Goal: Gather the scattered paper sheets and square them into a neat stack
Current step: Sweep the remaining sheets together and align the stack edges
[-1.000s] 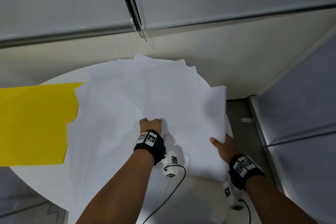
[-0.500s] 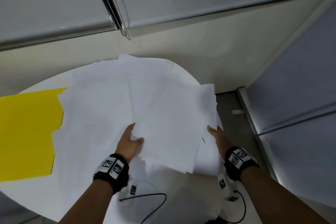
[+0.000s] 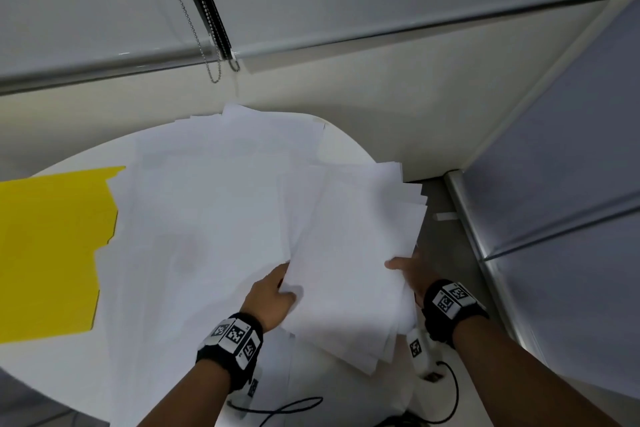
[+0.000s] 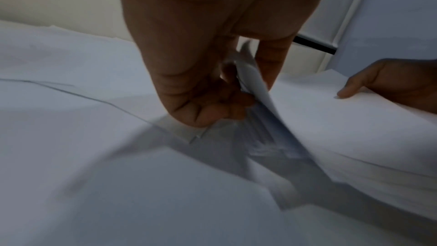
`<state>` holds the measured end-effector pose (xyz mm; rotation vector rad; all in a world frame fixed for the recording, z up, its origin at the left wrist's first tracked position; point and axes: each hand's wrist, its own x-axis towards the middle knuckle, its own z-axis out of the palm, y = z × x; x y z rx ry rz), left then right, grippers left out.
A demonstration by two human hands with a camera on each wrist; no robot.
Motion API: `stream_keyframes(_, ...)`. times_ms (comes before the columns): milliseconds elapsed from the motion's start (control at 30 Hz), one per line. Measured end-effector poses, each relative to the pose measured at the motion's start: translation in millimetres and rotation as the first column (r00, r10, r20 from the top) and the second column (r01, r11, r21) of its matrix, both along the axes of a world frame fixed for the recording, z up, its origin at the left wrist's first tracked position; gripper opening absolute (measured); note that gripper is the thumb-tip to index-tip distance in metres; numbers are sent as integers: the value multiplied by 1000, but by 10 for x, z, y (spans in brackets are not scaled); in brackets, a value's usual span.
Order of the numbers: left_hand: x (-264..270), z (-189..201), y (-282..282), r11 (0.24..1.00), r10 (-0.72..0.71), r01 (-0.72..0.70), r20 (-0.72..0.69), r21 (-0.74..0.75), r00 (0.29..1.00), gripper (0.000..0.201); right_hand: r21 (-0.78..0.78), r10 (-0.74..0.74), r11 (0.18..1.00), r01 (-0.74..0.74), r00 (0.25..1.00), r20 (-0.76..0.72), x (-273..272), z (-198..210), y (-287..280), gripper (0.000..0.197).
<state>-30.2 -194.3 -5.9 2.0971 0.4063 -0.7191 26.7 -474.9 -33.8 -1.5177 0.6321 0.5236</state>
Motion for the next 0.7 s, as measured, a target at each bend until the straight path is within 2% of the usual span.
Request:
stream_keyframes(100,91,-11,-8,992,-122,122,20,30,992,52,-28,76,997,-76,997,8,-4,17,-24,45)
stream_keyframes(167,167,-27,-5,971,-203,205,-30,122,979,64,-75,70,995,-67,997,30,-24,6,-47,61)
stream_keyframes(200,211,-20,-4,972,-180,184,-43,145,983,75,-88,52,995,-50,998,25,-30,3,-81,66)
stream_keyframes(233,268,18,4,986,-105,108,-27,126,994,80,-84,36,996,-33,999,28,-32,73,-92,61)
stream_keyframes(300,407,164,-9,991,129,-127,59,-37,990,79,-58,62,997,-60,998,33,-28,270,-147,36)
stream_keyframes(333,481,268,-13,961,231,-215,73,-174,970,78,-40,98,994,-97,994,39,-20,423,-168,25)
stream_keyframes(367,550,376,-5,905,309,-271,70,-328,949,75,-32,123,992,-122,991,57,-8,576,-189,22)
stream_keyframes(433,679,586,21,733,386,-293,21,-614,922,62,-26,113,994,-110,979,172,51,843,-221,36)
stream_keyframes(467,725,704,15,650,405,-274,18,-709,914,50,-22,82,997,-79,968,238,95,952,-219,36)
stream_keyframes(500,749,823,-11,599,429,-246,46,-762,902,39,-16,57,998,-55,956,288,147,1036,-212,34)
stream_keyframes(567,767,1014,-90,625,496,-223,160,-748,853,31,-13,25,1000,-22,949,314,234,1176,-165,34)
stream_keyframes(633,759,1098,-174,706,545,-256,275,-661,792,33,-22,1,1000,6,951,310,269,1223,-115,27)
stream_keyframes(700,740,1125,-225,722,577,-289,317,-629,753,37,-21,-6,1000,13,955,297,252,1253,-44,28)
